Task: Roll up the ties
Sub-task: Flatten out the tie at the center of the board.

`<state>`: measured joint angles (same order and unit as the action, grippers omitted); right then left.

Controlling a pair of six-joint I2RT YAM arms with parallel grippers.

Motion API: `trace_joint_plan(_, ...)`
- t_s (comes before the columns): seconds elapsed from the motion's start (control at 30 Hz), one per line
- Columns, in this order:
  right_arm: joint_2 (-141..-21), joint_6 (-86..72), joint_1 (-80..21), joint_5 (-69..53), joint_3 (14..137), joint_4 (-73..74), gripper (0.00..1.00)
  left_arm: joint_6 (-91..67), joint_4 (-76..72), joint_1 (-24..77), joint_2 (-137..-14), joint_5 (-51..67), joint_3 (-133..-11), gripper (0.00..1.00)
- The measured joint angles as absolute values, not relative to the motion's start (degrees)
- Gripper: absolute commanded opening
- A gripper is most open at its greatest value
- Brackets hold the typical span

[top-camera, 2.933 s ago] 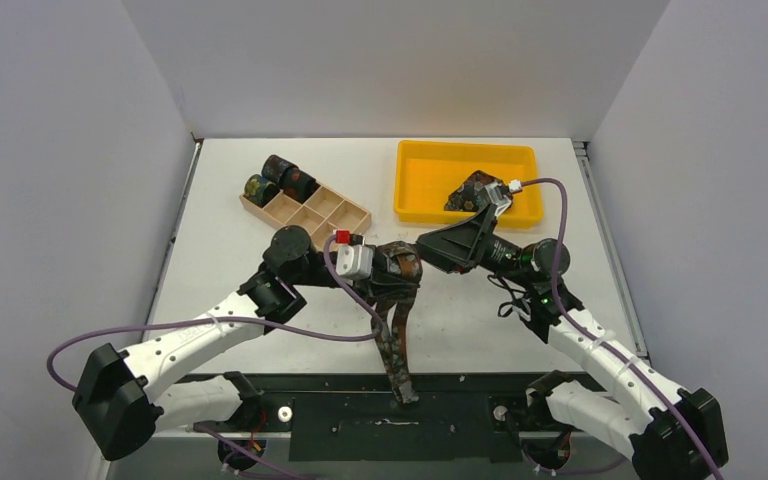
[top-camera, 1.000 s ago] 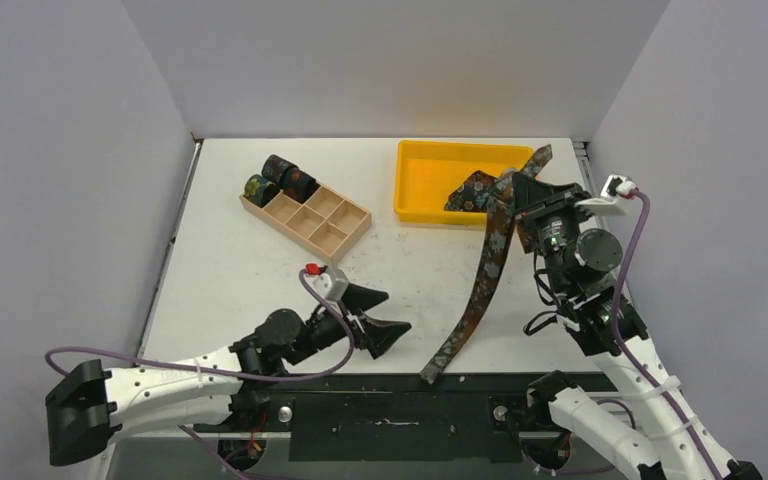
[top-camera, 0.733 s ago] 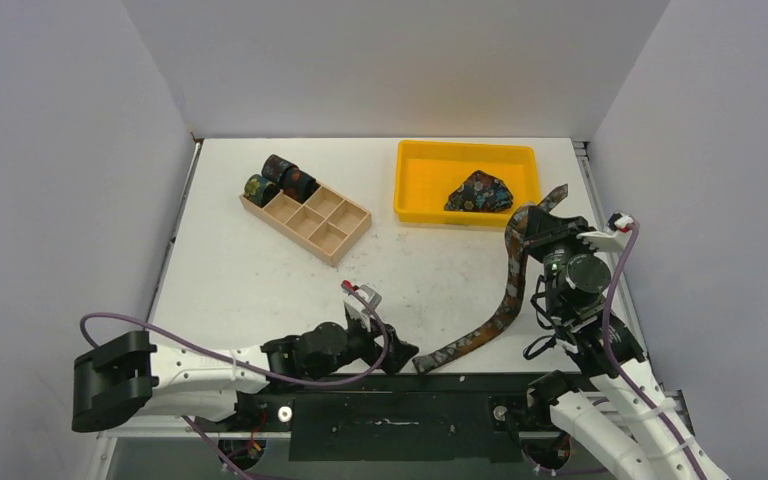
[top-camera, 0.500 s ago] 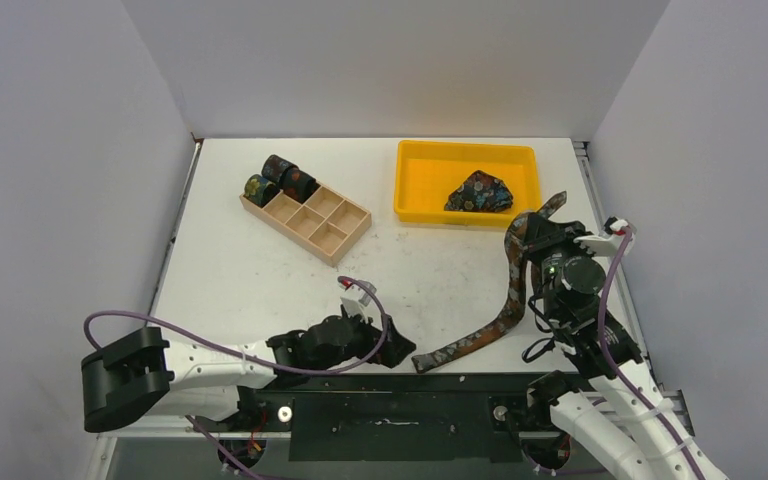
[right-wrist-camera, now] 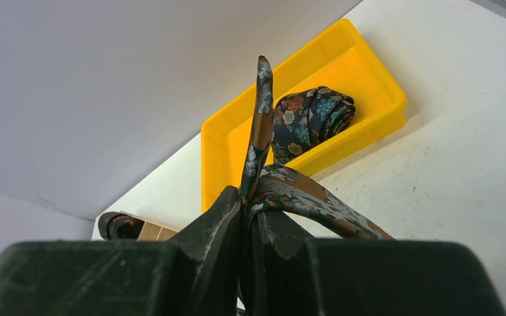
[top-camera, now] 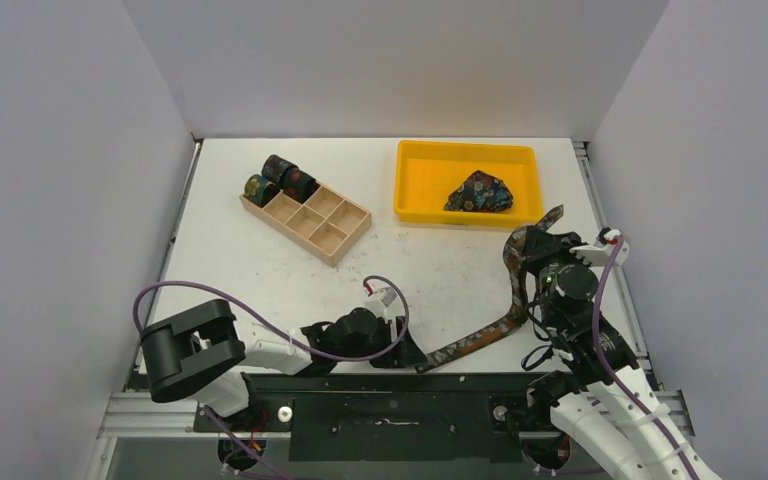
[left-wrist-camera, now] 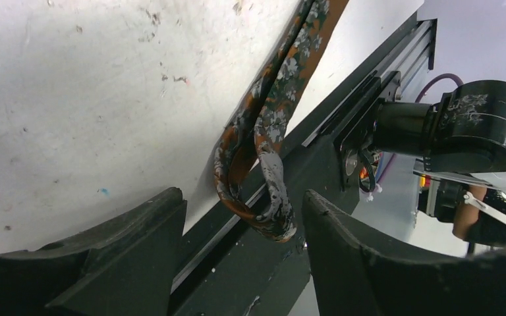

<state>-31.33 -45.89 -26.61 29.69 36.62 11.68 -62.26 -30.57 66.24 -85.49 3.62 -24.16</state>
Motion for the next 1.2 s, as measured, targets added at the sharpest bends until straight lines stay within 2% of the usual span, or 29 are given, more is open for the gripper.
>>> trace_joint_plan(0.07, -31.27, -45.89, -26.61, 29.69, 36.62, 11.84, 0.05, -63.20, -30.81, 66.19, -86.37, 4.80, -24.12, 0.66)
trace_joint_plan(0.13, -31.22, -45.87, -26.61, 29.71, 36.62, 11.94, 0.05, -64.03, -31.70, 66.17, -86.39, 5.50, -24.05, 0.61)
trace_joint_plan(0.43, -31.14, -45.91, -26.61, 29.74, 35.35, 12.12, 0.05, -64.45, -34.74, 66.15, -89.41, 7.86, -24.18, 0.01)
trace_joint_plan(0.63, -30.83, -46.28, -26.61, 30.04, 33.76, 12.62, 0.05, -63.37, -32.73, 64.40, -85.95, 6.81, -22.68, 0.00)
trace_joint_plan(0.8, -30.81, -47.18, -26.61, 31.83, 32.64, 12.97, 0.05, -58.89, -17.21, 60.82, -72.20, 0.47, -22.28, 0.00)
trace_joint_plan(0.97, -29.12, -46.78, -26.61, 34.85, 31.90, 12.51, 0.05, -52.93, 1.78, 56.99, -59.20, -7.11, -27.24, 0.00)
trace_joint_plan(1.1, -25.85, -45.04, -26.61, 39.11, 30.83, 11.29, 0.05, -49.67, 8.45, 51.99, -53.78, -8.69, -29.87, 0.00)
trace_joint_plan(1.2, -23.51, -42.57, -26.61, 43.03, 31.11, 10.85, 0.05, -48.05, 9.93, 49.54, -54.26, -8.40, -30.87, 0.00)
